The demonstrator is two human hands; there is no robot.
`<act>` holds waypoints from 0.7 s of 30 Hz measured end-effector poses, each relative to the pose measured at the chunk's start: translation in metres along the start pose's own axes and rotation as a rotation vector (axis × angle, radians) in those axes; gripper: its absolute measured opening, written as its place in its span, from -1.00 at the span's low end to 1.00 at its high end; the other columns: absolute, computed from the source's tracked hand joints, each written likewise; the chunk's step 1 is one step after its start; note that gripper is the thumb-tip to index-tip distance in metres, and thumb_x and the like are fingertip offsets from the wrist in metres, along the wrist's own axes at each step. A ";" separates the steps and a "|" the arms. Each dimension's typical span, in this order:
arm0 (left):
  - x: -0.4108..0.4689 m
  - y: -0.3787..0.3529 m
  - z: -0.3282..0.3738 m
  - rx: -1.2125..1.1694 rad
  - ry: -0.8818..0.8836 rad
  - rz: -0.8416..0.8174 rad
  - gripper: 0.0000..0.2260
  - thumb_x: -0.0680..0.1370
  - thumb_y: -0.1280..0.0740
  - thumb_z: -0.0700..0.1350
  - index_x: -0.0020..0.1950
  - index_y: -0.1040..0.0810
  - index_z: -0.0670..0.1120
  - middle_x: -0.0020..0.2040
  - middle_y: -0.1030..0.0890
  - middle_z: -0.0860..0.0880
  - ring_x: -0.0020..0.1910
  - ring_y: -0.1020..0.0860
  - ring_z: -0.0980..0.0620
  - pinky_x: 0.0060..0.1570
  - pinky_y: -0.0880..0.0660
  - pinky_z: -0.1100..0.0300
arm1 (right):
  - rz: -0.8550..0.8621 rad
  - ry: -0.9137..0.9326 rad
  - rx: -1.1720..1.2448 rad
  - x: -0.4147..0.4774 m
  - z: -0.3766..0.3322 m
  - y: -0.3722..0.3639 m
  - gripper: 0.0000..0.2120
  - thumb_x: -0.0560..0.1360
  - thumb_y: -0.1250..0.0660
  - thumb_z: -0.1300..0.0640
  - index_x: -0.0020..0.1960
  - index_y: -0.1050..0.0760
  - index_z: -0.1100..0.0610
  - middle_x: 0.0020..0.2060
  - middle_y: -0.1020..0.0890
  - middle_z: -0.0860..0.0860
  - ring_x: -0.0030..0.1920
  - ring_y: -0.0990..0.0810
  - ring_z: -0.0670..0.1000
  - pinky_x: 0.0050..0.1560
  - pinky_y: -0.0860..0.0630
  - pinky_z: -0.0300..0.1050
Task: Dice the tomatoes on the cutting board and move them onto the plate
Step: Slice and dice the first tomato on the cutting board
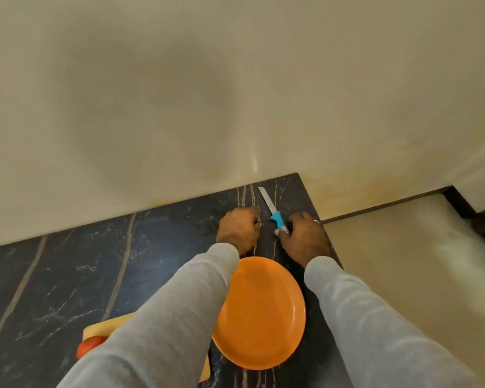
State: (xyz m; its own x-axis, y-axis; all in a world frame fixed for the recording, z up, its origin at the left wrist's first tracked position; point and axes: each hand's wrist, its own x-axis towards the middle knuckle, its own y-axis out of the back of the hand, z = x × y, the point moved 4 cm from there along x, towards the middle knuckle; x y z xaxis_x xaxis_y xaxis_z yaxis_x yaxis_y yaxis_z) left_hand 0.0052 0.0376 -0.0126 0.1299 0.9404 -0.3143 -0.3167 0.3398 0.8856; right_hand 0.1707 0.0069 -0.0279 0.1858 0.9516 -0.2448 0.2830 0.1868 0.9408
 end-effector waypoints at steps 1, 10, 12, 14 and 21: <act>0.000 0.000 -0.001 -0.006 0.006 -0.015 -0.80 0.68 -0.32 0.04 0.27 -0.55 0.02 0.10 -0.65 -0.07 0.03 -0.59 -0.07 0.11 -0.63 -0.04 | 0.003 -0.014 0.021 0.002 -0.001 0.000 -0.48 0.52 -0.36 -0.27 0.32 -0.48 0.05 0.21 -0.55 0.04 0.19 -0.56 0.11 0.13 -0.61 0.09; -0.028 0.021 -0.025 -0.042 0.032 0.081 -0.83 0.67 -0.32 0.05 0.18 -0.59 0.01 0.05 -0.67 -0.06 -0.01 -0.61 -0.09 0.05 -0.62 -0.03 | -0.025 -0.135 0.191 -0.006 -0.008 0.001 -0.69 0.48 -0.48 -0.12 0.05 -0.57 0.08 -0.10 -0.64 0.05 -0.12 -0.62 0.05 -0.06 -0.65 0.01; -0.042 0.031 -0.039 -0.040 0.037 0.093 -0.83 0.66 -0.31 0.06 0.15 -0.58 0.01 0.03 -0.67 -0.06 -0.02 -0.63 -0.11 0.04 -0.62 -0.03 | -0.036 -0.136 0.299 -0.012 -0.011 0.004 -0.71 0.49 -0.48 -0.05 0.10 -0.57 0.10 -0.04 -0.66 0.07 -0.08 -0.61 0.05 -0.02 -0.63 0.03; -0.058 0.043 -0.054 -0.037 0.039 0.120 -0.81 0.65 -0.33 0.08 0.16 -0.58 0.01 0.03 -0.68 -0.07 0.01 -0.64 -0.14 0.08 -0.63 -0.06 | -0.034 -0.111 0.403 -0.022 -0.018 0.009 -0.70 0.55 -0.44 0.02 0.20 -0.56 0.14 0.06 -0.65 0.10 -0.01 -0.60 0.07 0.06 -0.60 0.04; -0.153 0.071 -0.133 -0.119 0.104 0.250 -0.76 0.64 -0.34 0.11 0.19 -0.59 -0.01 0.04 -0.70 -0.07 0.03 -0.64 -0.16 0.03 -0.63 -0.05 | -0.050 0.035 0.661 -0.108 -0.094 0.011 -0.74 0.62 -0.35 0.08 0.28 -0.44 0.09 0.10 -0.57 0.05 0.02 -0.58 0.07 0.04 -0.53 -0.02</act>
State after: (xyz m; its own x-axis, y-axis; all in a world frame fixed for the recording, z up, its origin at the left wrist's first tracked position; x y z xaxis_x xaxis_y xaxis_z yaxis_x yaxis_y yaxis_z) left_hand -0.1620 -0.0795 0.0530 -0.0612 0.9895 -0.1306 -0.4356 0.0912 0.8955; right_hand 0.0652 -0.0711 0.0308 0.1298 0.9551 -0.2663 0.8104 0.0525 0.5835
